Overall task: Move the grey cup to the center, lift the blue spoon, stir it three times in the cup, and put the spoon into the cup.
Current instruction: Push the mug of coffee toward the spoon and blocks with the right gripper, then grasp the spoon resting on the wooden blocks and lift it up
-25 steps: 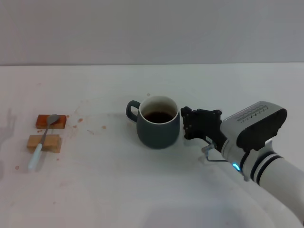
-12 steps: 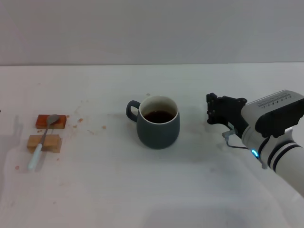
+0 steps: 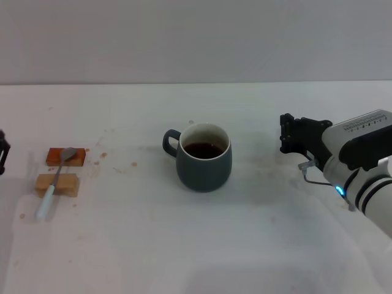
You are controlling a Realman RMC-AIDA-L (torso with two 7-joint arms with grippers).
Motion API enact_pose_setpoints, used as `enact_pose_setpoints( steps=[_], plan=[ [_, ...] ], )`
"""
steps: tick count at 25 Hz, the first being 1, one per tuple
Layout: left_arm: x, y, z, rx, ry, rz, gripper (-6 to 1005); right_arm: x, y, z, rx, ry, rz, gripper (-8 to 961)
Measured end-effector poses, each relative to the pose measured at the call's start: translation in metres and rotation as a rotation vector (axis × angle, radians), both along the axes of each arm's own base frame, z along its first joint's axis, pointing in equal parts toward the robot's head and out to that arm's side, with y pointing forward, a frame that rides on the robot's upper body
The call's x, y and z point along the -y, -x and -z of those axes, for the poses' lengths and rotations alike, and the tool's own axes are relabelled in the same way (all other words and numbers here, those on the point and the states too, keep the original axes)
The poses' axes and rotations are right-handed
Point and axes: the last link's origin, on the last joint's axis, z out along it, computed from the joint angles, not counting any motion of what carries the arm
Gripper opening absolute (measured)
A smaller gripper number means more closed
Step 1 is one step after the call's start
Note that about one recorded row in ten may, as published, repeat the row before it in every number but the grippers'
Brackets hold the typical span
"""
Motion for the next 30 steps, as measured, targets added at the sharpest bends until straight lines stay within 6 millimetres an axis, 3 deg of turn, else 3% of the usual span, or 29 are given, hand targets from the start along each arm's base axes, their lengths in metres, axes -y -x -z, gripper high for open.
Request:
enact_pose_setpoints(
  steps=[4,10,18,30],
  plan=[
    [-0.025,0.003,-0.005,0.002,0.009,-0.032,684,-0.001,-0.01,-0.005,0.028,-0.009,0.021,33],
    [-0.036,0.007,-0.011,0.018,-0.004,-0.074,683,-0.015,-0.024,-0.019,0.064,-0.033,0.109,33],
    [-0.05,0.005,-0.013,0.018,0.001,-0.081,682,-0.023,-0.022,-0.026,0.063,-0.059,0.114,33],
    [-0.006,0.017,-0.004,0.139,0.006,-0.103,681,-0.03,-0.017,-0.038,0.059,-0.113,0.065,32]
  ],
)
